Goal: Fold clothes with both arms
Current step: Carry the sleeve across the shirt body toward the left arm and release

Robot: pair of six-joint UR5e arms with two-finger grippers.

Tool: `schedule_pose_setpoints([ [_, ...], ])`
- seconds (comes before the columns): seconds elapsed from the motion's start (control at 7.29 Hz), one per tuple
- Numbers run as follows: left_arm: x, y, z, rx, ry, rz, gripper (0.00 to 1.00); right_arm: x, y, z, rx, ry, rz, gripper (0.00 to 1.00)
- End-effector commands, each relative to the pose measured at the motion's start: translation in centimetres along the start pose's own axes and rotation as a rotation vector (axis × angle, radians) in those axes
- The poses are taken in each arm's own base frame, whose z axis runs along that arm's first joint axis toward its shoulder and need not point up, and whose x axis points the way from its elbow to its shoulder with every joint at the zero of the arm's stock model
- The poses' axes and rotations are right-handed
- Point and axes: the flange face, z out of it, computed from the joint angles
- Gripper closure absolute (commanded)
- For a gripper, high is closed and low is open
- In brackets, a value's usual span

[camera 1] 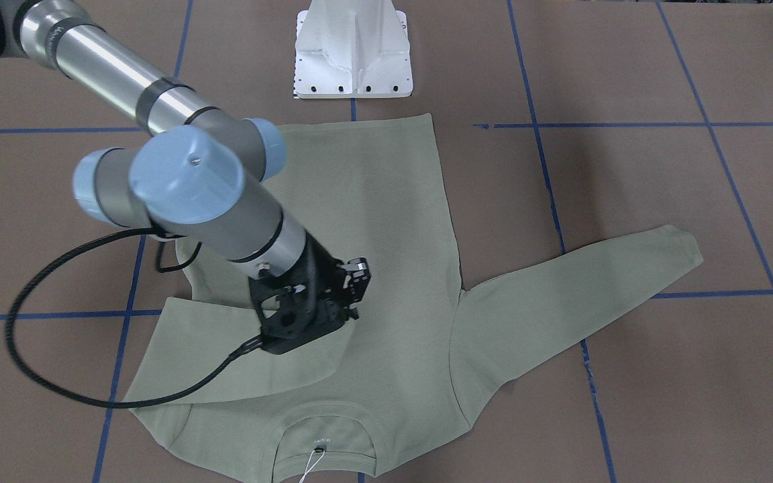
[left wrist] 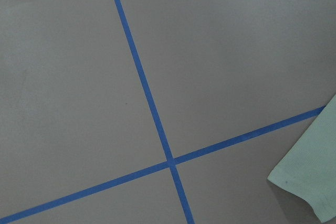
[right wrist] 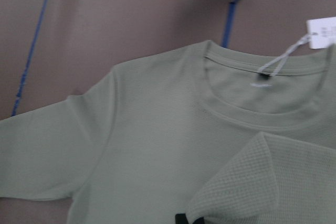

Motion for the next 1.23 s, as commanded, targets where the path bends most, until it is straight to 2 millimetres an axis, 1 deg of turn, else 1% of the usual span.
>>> schedule_pose_setpoints([
  [0.0, 0.2, 0.1, -0.1, 0.003, 0.002, -0.016, 0.0, -8.9, 7.4, 7.4, 0.097, -0.028, -0.083, 1.0],
  [0.41, 0.5, 0.0, -0.3, 0.005, 0.021, -0.034, 0.0, -10.2, 9.2, 8.8, 0.089, -0.033, -0.09, 1.0],
  [0.55, 0.5, -0.1, -0.3, 0.005, 0.022, -0.032, 0.0, -11.9, 9.6, 9.8, 0.103, -0.02, -0.096, 0.01],
  [0.69, 0.5, -0.2, -0.3, 0.005, 0.022, -0.032, 0.0, -14.2, 10.8, 11.6, 0.155, 0.018, -0.097, 0.0],
  [0.82, 0.5, -0.2, -0.2, 0.006, 0.022, -0.031, 0.0, -15.1, 11.2, 12.1, 0.162, 0.024, -0.1, 0.0],
  [0.96, 0.5, -0.3, -0.2, 0.006, 0.022, -0.034, 0.0, -15.3, 11.1, 12.0, 0.165, 0.031, -0.093, 0.0],
  [1.1, 0.5, -0.4, -0.1, 0.006, 0.019, -0.082, 0.0, -15.2, 10.9, 12.0, 0.152, 0.055, -0.038, 0.0],
])
